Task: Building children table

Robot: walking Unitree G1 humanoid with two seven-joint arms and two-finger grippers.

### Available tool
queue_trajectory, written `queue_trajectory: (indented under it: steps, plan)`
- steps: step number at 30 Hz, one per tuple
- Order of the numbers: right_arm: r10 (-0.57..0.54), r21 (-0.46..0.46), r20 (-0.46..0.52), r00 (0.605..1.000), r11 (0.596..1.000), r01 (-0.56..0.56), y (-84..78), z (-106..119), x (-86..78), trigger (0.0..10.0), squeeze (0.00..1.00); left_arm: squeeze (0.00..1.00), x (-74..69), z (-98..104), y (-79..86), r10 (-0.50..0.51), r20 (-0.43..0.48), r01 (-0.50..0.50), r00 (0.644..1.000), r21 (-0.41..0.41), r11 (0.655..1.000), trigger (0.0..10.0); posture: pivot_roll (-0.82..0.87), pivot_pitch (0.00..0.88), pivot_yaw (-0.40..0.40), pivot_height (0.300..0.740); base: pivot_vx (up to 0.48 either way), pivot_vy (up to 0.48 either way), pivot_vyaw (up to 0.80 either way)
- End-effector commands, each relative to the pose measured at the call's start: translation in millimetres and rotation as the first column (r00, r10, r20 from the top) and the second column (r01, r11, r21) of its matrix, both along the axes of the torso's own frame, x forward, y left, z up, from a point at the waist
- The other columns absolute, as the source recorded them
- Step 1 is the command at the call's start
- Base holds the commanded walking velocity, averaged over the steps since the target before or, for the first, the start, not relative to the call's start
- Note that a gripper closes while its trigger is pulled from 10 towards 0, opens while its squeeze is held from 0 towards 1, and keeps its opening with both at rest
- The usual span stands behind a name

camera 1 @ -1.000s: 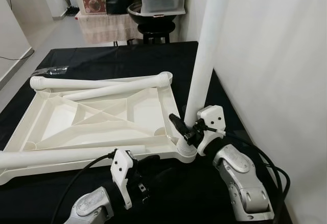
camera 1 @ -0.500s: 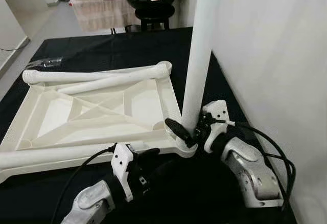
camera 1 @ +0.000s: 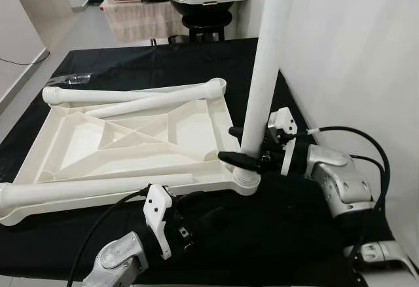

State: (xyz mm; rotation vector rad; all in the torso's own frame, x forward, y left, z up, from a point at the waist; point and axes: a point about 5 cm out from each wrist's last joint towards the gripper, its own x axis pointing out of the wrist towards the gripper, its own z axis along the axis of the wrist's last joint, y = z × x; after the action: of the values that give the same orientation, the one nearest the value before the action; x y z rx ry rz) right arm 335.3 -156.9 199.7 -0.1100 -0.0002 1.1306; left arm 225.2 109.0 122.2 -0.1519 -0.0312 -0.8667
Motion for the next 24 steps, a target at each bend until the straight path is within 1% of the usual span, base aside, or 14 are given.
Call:
queue_trajectory:
  steps: [1,4,5,10,11,12,13,16,17,18,19,22,23,24]
  plan:
    - [0.001,0.020,-0.011,1.000,1.000,-0.001,-4.3,0,2.3,0.0,0.00,0.00,-3.3,-4,-1.3,-0.001,-0.024,0.001,1.000,0.005,1.000,10.0,-0.07,0.106,0.014,0.740,0.000,0.000,0.00]
    - [-0.006,0.016,-0.004,1.000,1.000,0.006,-9.3,-4,-0.1,0.0,0.00,0.00,-4.1,-4,-1.2,-0.004,-0.027,0.004,1.000,0.004,1.000,10.0,-0.07,0.111,0.015,0.740,0.000,0.000,0.00]
    - [-0.039,-0.003,0.006,0.999,0.999,0.039,-13.5,-7,-2.1,0.0,0.00,0.00,-4.3,-4,-1.0,-0.006,-0.027,0.006,1.000,0.003,1.000,10.0,-0.08,0.116,0.014,0.740,0.000,0.000,0.00]
    - [-0.058,-0.011,0.010,0.998,0.998,0.058,-15.3,-9,-1.9,0.0,0.00,0.00,-4.3,-4,-0.9,-0.006,-0.027,0.006,1.000,0.003,1.000,10.0,-0.08,0.116,0.014,0.740,0.000,0.000,0.00]
    - [-0.130,-0.008,-0.003,0.991,0.991,0.130,-15.8,-14,-4.1,0.0,0.00,0.00,-4.3,-3,-0.3,-0.005,-0.026,0.005,1.000,0.003,1.000,10.0,-0.08,0.126,0.008,0.740,0.000,0.000,0.00]
    - [-0.130,-0.008,-0.003,0.991,0.991,0.130,-15.8,-14,-4.1,0.0,0.00,0.00,-4.3,-3,-0.3,-0.005,-0.026,0.005,1.000,0.003,1.000,10.0,-0.08,0.126,0.008,0.740,0.000,0.000,0.00]
    - [-0.287,0.009,-0.042,0.957,0.958,0.288,-5.8,-32,-15.0,0.0,0.00,0.00,-4.5,-3,1.1,-0.002,-0.025,0.002,1.000,0.002,1.000,10.0,-0.08,0.144,0.010,0.740,0.000,0.000,0.00]
    - [-0.287,0.009,-0.042,0.957,0.958,0.288,-5.8,-32,-15.0,0.0,0.00,0.00,-4.5,-3,1.1,-0.002,-0.025,0.002,1.000,0.002,1.000,10.0,-0.08,0.144,0.010,0.740,0.000,0.000,0.00]
    - [-0.568,0.047,-0.073,0.820,0.819,0.572,21.7,-55,-40.9,0.0,0.00,0.00,-4.0,-1,4.7,-0.002,-0.024,0.002,1.000,0.002,1.000,10.0,-0.11,0.159,0.027,0.740,0.000,0.000,0.00]
    - [-0.568,0.047,-0.073,0.820,0.819,0.572,21.7,-55,-40.9,0.0,0.00,0.00,-4.0,-1,4.7,-0.002,-0.024,0.002,1.000,0.002,1.000,10.0,-0.11,0.159,0.027,0.740,0.000,0.000,0.00]
    - [-0.610,0.057,-0.141,0.780,0.781,0.621,24.4,-63,-42.7,0.0,0.00,0.00,-3.6,-2,5.6,-0.006,-0.027,0.006,1.000,0.003,1.000,10.0,-0.12,0.144,0.032,0.740,0.000,0.000,0.00]
    - [-0.586,0.033,-0.204,0.785,0.797,0.603,28.1,-75,-41.1,0.0,0.00,0.00,-2.4,-3,4.9,-0.019,-0.030,0.019,0.999,0.006,1.000,10.0,-0.09,0.140,0.016,0.740,0.000,0.000,0.00]
    - [-0.569,0.028,-0.183,0.802,0.813,0.582,33.3,-73,-40.8,0.0,0.00,0.00,-1.4,-3,5.7,-0.025,-0.030,0.026,0.999,0.010,1.000,10.0,-0.10,0.143,0.023,0.740,0.000,0.000,0.00]
    - [-0.567,0.031,-0.179,0.804,0.813,0.581,34.1,-72,-41.4,0.0,0.00,0.00,-1.0,-3,6.4,-0.011,-0.027,0.011,1.000,0.008,1.000,10.0,-0.10,0.141,0.025,0.740,0.000,0.000,0.00]
